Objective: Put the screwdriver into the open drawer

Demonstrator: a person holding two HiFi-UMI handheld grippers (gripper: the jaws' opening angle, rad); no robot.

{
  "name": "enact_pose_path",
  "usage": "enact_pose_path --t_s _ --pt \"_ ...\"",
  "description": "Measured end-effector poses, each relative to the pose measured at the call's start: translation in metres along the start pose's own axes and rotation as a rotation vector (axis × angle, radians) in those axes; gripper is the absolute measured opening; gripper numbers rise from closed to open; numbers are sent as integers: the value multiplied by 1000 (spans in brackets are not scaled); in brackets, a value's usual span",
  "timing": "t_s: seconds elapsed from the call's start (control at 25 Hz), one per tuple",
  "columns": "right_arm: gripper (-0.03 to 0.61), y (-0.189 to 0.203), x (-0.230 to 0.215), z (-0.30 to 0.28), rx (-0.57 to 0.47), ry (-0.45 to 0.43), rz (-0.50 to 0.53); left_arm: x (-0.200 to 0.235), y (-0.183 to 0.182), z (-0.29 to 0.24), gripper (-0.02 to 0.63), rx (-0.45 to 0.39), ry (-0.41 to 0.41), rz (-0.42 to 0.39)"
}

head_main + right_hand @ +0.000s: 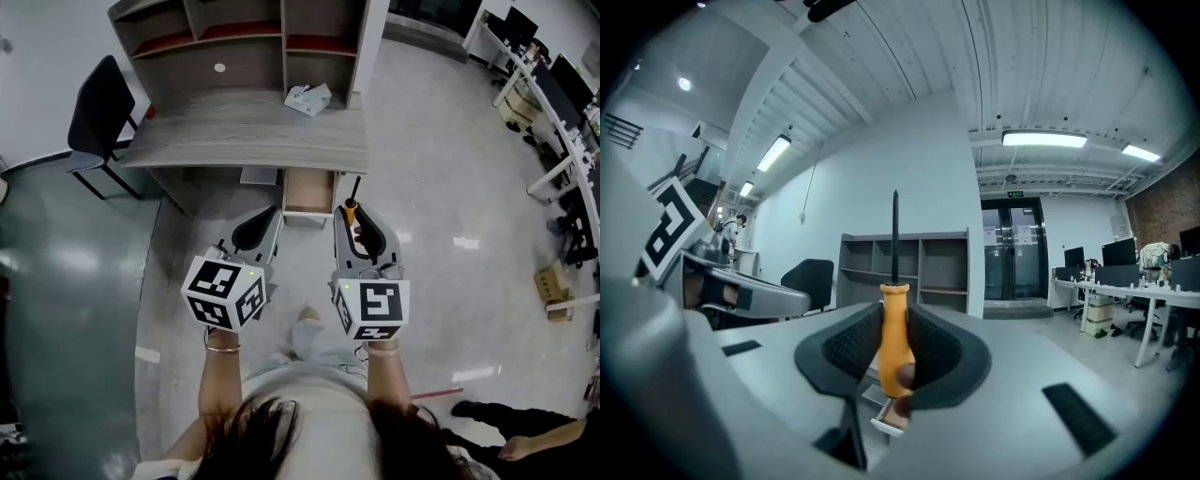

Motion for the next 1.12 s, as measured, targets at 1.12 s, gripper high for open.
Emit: enact_pose_path --t_s 1.12 --pt "100 51 -51 -152 116 -154 79 99 -4 -101 20 33 -217 81"
Point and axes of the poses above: the fingertips, and each gripper's own axes: z backward along the fingers, x to its left, y out of its underside, the point moved 9 cm from there along z, backward along the fingers, and after that the axes turned 8 degrees about y, right-handed, at the moved point
